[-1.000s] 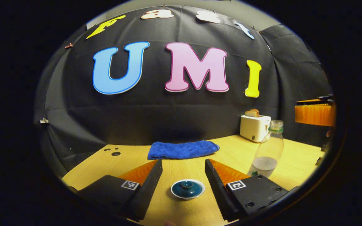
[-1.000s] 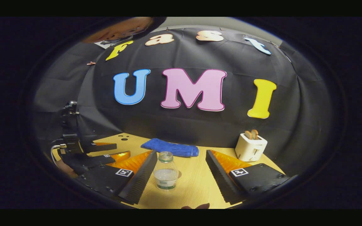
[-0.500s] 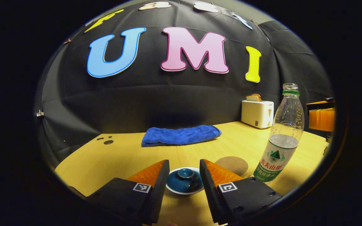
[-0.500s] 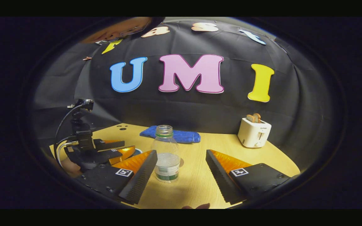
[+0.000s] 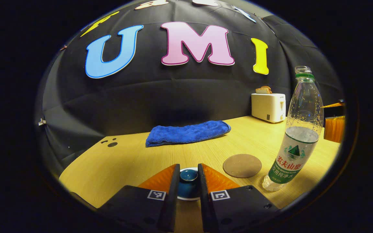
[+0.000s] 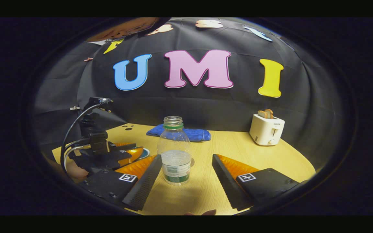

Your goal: Open the teacup lid with one hand, grasp the water bottle and pour water into the teacup with the other hand; after pouring, place the water bottle on the coaster and then close the teacup lid.

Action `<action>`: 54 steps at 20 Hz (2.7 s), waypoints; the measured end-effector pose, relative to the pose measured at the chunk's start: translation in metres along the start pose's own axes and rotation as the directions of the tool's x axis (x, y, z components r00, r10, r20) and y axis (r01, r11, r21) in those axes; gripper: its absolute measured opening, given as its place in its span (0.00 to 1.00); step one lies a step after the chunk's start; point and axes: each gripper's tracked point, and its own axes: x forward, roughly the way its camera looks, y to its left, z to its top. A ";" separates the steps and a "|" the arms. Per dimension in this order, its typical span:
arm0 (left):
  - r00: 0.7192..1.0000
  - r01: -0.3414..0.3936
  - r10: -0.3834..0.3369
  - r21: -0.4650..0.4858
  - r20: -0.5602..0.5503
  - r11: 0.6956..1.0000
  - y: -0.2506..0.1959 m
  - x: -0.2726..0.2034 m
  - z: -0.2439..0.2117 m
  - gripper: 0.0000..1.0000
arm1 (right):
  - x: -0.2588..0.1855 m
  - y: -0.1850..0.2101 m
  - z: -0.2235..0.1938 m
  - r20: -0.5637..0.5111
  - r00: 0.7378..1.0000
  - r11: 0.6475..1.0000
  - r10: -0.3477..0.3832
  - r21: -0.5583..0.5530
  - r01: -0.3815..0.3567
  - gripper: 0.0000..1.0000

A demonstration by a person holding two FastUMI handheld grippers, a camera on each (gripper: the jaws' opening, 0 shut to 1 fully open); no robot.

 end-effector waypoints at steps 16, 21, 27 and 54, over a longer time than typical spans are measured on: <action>0.994 -0.092 0.096 -0.069 0.057 0.993 0.069 -0.060 0.052 0.31 | 0.049 0.020 -0.059 -0.054 0.998 0.998 -0.035 0.051 0.038 0.94; 0.992 -0.118 0.122 -0.079 0.044 0.990 0.080 -0.064 0.047 0.31 | 0.045 0.023 -0.064 -0.051 0.996 0.996 -0.076 0.035 0.078 0.84; 0.988 -0.142 0.147 -0.090 0.050 0.986 0.093 -0.074 0.047 0.35 | 0.059 0.004 -0.030 -0.038 0.985 0.955 -0.166 -0.257 0.151 0.77; 0.966 -0.255 0.257 -0.184 -0.011 0.949 0.142 -0.122 0.014 0.31 | 0.085 -0.007 0.000 0.008 0.983 0.116 -0.183 -0.993 0.030 0.72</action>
